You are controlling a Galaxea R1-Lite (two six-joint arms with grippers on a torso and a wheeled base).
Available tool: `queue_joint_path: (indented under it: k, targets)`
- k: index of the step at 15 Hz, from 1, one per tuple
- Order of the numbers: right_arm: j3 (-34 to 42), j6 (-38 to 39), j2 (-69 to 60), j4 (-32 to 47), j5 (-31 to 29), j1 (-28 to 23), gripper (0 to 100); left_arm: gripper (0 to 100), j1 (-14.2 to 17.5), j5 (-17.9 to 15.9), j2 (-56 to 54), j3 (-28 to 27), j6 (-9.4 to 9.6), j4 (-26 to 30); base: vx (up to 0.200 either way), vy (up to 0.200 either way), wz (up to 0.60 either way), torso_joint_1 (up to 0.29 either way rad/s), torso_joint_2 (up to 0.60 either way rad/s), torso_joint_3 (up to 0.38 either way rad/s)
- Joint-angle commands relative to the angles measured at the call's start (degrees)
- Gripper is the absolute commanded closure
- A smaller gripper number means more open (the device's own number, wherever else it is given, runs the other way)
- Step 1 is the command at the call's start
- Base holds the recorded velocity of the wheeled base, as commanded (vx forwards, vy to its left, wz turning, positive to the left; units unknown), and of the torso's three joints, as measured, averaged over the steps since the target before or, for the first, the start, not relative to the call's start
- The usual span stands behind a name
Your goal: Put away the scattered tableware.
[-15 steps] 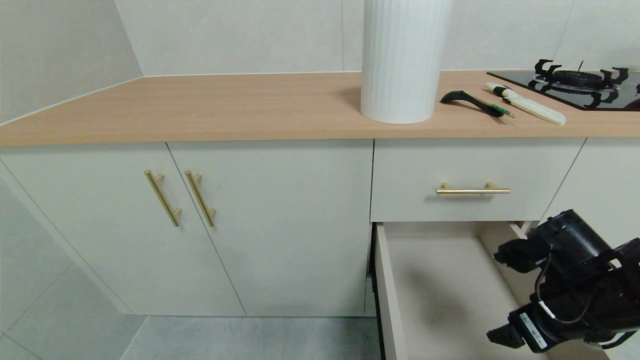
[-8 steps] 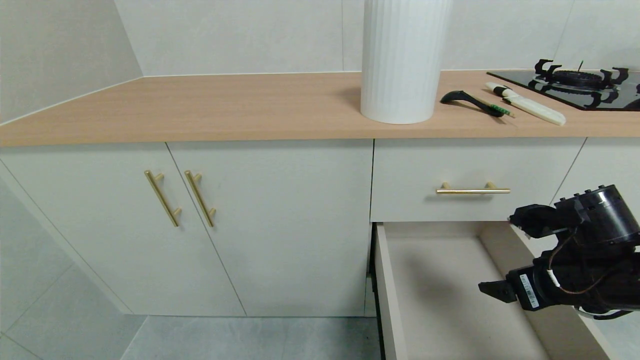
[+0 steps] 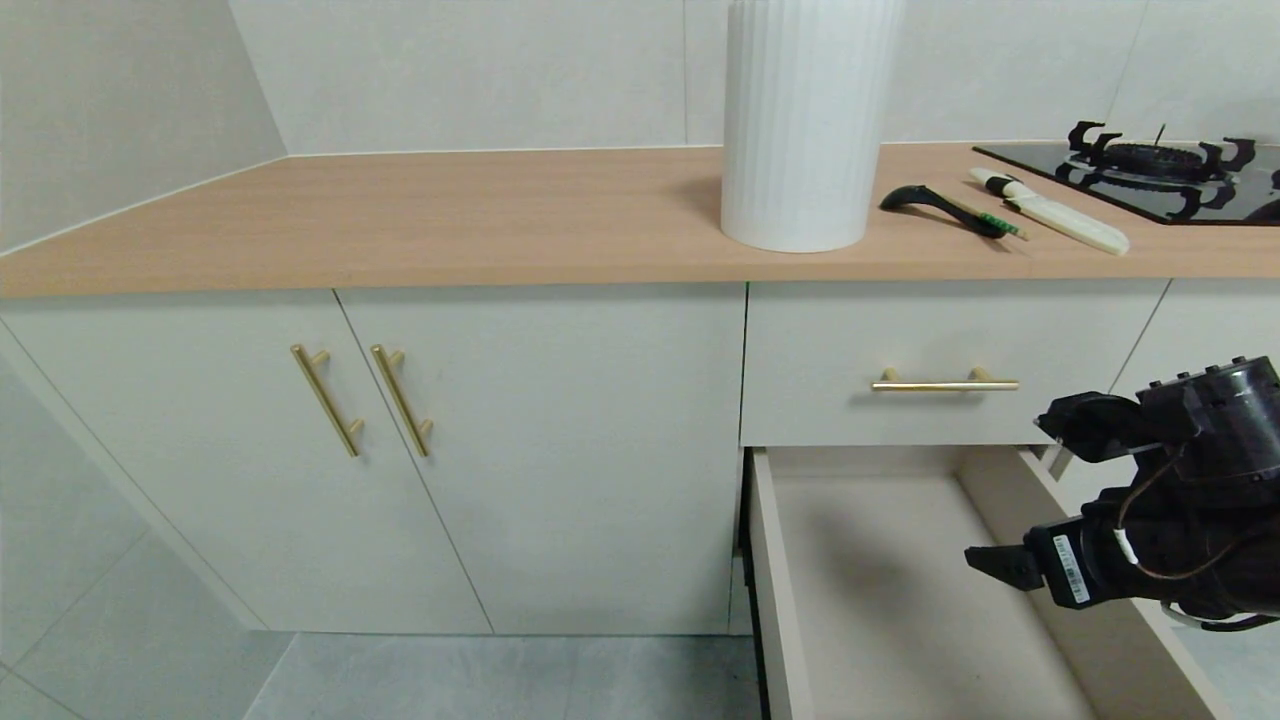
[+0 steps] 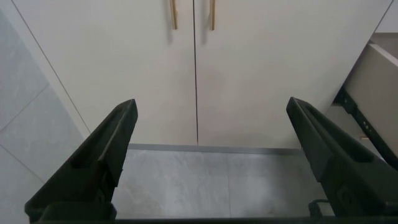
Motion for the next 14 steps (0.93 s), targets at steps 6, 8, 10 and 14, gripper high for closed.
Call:
queue_joint_path:
  k: [6, 8, 10, 14]
  targets:
    - [0.04, -0.05, -0.39, -0.07, -0.03, 0.02, 0, 0, -0.02, 0.02, 0.00, 0.00, -0.02, -0.05, 0.000, 0.000, 0.00, 0.110, -0.37, -0.277]
    - [0.04, -0.05, -0.30, -0.07, -0.12, 0.02, 0, 0, -0.02, 0.02, 0.00, 0.00, -0.02, 0.04, 0.000, 0.000, 0.00, 0.161, -0.50, -0.288]
    - [0.12, -0.05, -0.30, -0.07, -0.03, 0.02, 0, 0, -0.02, 0.02, 0.00, 0.00, -0.02, -0.05, 0.000, 0.000, 0.00, 0.178, -0.47, -0.288]
    - [0.04, -0.05, -0.30, -0.07, -0.03, 0.02, 0, 0, -0.02, 0.02, 0.00, 0.00, -0.02, -0.05, 0.000, 0.000, 0.00, 0.193, -0.47, -0.278]
